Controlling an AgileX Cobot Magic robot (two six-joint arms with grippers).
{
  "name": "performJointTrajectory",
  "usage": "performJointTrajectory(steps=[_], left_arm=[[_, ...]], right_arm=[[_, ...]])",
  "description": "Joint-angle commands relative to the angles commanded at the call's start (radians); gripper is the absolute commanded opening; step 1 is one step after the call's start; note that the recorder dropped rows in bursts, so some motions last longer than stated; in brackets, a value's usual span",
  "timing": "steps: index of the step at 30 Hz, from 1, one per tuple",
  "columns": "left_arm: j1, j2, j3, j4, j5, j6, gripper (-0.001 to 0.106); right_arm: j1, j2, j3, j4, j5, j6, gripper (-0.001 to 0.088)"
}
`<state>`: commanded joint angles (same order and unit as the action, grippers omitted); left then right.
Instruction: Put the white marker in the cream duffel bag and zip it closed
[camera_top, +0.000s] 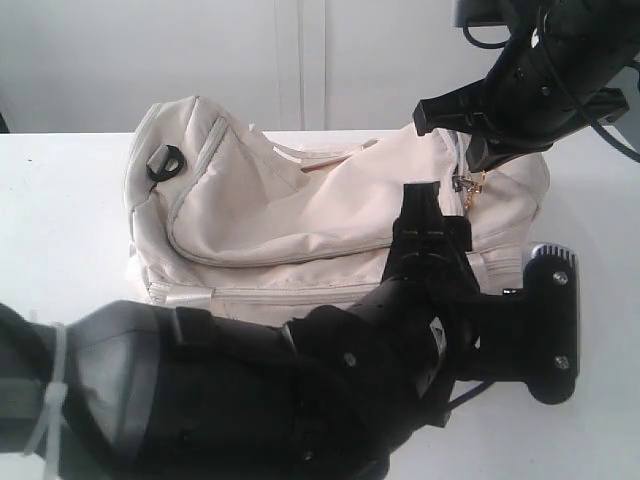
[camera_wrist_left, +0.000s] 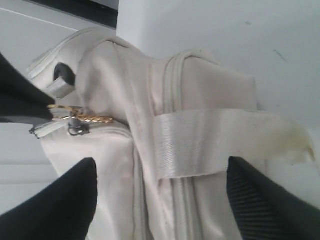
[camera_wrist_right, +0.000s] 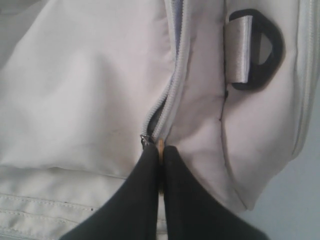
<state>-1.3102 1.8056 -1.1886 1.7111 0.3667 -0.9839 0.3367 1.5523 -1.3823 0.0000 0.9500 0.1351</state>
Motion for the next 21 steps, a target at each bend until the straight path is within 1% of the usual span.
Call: performJointTrajectory(steps=[4, 5, 11, 12, 13, 15, 19, 20, 21], left_arm=[[0.003, 0.009, 0.0, 0.002, 0.024, -0.012, 0.075], [0.01, 0.02, 0.0, 0.009, 0.048, -0.012, 0.075], [0.053, 0.07, 0.0, 0.033, 0.06, -0.016, 0.075], [0.055, 0.08, 0.0, 0.033, 0.056, -0.016, 0.073], [0.055, 0.085, 0.0, 0.033, 0.062, -0.016, 0.067], [0.055, 0.087, 0.0, 0.033, 0.063, -0.016, 0.05], [0.055, 0.087, 0.0, 0.033, 0.071, -0.014, 0.005], [0.055, 0.087, 0.0, 0.033, 0.071, -0.011, 0.0], [0.055, 0.087, 0.0, 0.033, 0.071, -0.011, 0.0]], right_arm=[[0.0, 0.0, 0.0, 0.0, -0.002, 0.0, 0.0], [0.0, 0.0, 0.0, 0.0, -0.005, 0.0, 0.0], [0.0, 0.0, 0.0, 0.0, -0.005, 0.0, 0.0], [0.0, 0.0, 0.0, 0.0, -0.005, 0.0, 0.0], [0.0, 0.0, 0.0, 0.0, -0.005, 0.0, 0.0], [0.0, 0.0, 0.0, 0.0, -0.005, 0.0, 0.0], [0.0, 0.0, 0.0, 0.0, -0.005, 0.0, 0.0], [0.0, 0.0, 0.0, 0.0, -0.005, 0.0, 0.0], [0.0, 0.0, 0.0, 0.0, -0.005, 0.0, 0.0]])
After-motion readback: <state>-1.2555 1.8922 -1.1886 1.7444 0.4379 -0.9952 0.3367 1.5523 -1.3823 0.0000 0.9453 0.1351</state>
